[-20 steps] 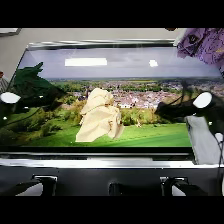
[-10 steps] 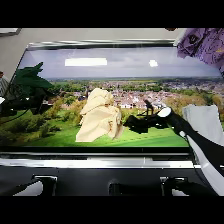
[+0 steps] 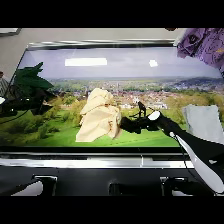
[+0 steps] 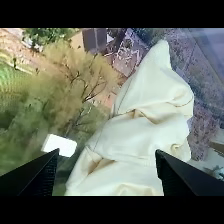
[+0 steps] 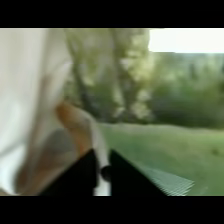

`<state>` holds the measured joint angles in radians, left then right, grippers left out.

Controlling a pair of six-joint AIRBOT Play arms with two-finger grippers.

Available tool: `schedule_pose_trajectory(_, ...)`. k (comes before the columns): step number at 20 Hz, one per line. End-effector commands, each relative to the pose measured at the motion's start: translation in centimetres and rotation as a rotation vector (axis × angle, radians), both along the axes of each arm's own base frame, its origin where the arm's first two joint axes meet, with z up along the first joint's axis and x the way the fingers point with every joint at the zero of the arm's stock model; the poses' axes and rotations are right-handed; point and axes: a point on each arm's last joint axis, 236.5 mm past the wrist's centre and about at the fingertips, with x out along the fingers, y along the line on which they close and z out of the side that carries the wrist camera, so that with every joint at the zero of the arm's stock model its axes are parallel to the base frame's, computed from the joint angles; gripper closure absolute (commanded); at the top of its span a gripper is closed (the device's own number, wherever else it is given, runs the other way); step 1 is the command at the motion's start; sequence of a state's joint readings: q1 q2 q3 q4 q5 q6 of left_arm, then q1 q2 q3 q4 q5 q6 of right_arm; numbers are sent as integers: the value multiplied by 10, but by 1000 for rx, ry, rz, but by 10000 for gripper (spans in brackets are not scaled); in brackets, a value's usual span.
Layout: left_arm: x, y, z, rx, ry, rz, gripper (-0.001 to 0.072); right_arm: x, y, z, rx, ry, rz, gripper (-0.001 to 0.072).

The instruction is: Fold the clothes and pants, and hang the long-sleeved shirts on hangers.

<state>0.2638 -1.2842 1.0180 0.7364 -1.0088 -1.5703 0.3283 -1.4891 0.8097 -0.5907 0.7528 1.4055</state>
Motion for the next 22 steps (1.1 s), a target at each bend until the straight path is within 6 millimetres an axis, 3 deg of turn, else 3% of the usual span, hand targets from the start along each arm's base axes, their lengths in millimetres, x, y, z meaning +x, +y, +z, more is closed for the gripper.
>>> schedule_pose_trajectory(1,-3,-10,-22,-21,62,-30,34,-3,7,0,3,-24,39,687)
schedule_pose_trajectory(6,0,-74,-69,-92,98,-194,35,1,5,15,8,-56,31,686)
schedule_pose_trajectory(9,7,-108,-92,-167,120,-202,36,1,6,20,16,-51,18,686)
schedule_pose_trajectory(16,6,-134,-119,-191,151,-213,38,-1,7,22,25,-37,12,686)
schedule_pose_trajectory(17,5,-136,-119,-191,149,-219,75,-1,7,22,25,-37,12,686)
schedule_pose_trajectory(18,5,-137,-119,-191,149,-222,204,-1,7,22,25,-37,12,686)
schedule_pose_trajectory(20,6,-138,-118,-196,146,-219,629,-1,7,23,26,-39,13,687)
schedule_pose_trajectory(21,8,-136,-115,-199,140,-215,684,0,7,25,23,-50,16,687)
schedule_pose_trajectory(22,13,-132,-109,-205,126,-214,686,3,5,31,13,-71,23,687)
